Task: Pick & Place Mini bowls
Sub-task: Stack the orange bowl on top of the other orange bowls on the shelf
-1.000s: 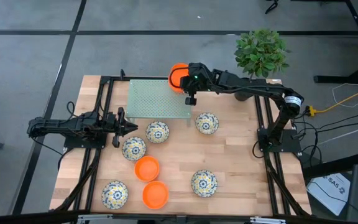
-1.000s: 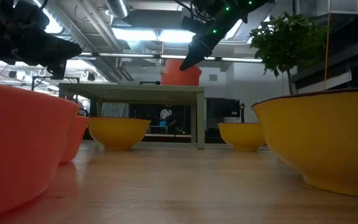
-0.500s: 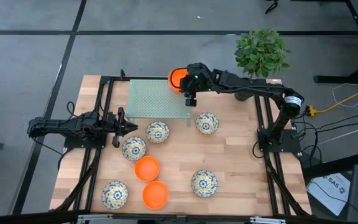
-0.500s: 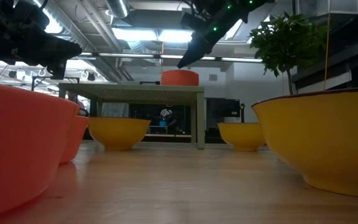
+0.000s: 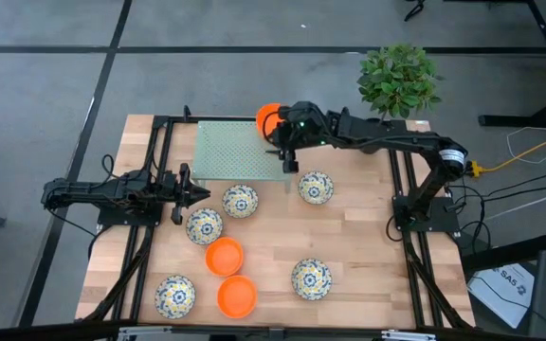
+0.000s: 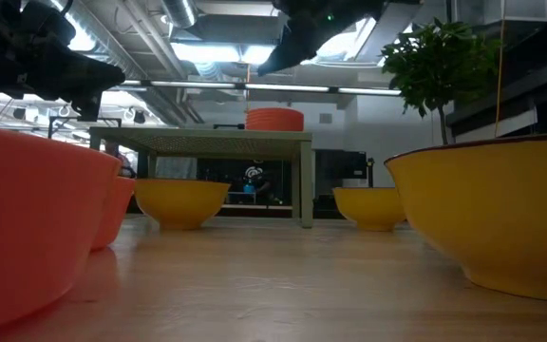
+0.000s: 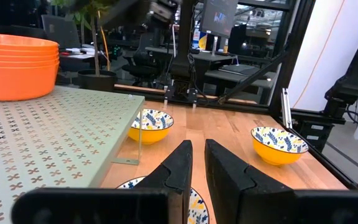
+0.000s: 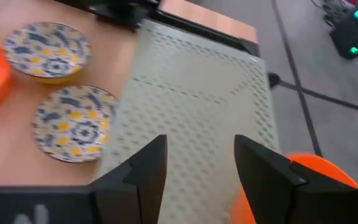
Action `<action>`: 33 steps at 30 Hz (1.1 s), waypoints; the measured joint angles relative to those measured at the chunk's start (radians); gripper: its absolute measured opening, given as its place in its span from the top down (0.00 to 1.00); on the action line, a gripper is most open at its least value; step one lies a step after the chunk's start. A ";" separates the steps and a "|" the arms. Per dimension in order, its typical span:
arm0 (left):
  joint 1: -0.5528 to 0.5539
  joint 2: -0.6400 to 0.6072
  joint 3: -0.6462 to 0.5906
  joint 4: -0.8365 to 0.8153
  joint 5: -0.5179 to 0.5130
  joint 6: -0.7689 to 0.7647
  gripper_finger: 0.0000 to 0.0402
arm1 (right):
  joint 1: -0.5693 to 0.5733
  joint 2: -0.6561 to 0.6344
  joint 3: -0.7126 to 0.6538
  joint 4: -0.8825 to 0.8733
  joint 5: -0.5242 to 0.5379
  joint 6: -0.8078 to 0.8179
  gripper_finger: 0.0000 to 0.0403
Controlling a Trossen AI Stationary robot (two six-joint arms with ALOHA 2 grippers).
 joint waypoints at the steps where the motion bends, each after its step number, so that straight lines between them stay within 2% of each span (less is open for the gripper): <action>1: 0.000 0.000 0.000 0.000 0.000 0.000 0.91 | 0.015 0.000 0.000 0.000 0.000 0.000 0.54; 21: 0.000 0.000 0.000 0.000 0.000 0.000 0.91 | 0.394 0.019 0.000 0.015 0.000 0.042 0.54; 33: 0.000 0.000 0.000 -0.001 0.000 0.000 0.91 | 0.585 0.113 0.000 0.068 0.000 0.075 0.54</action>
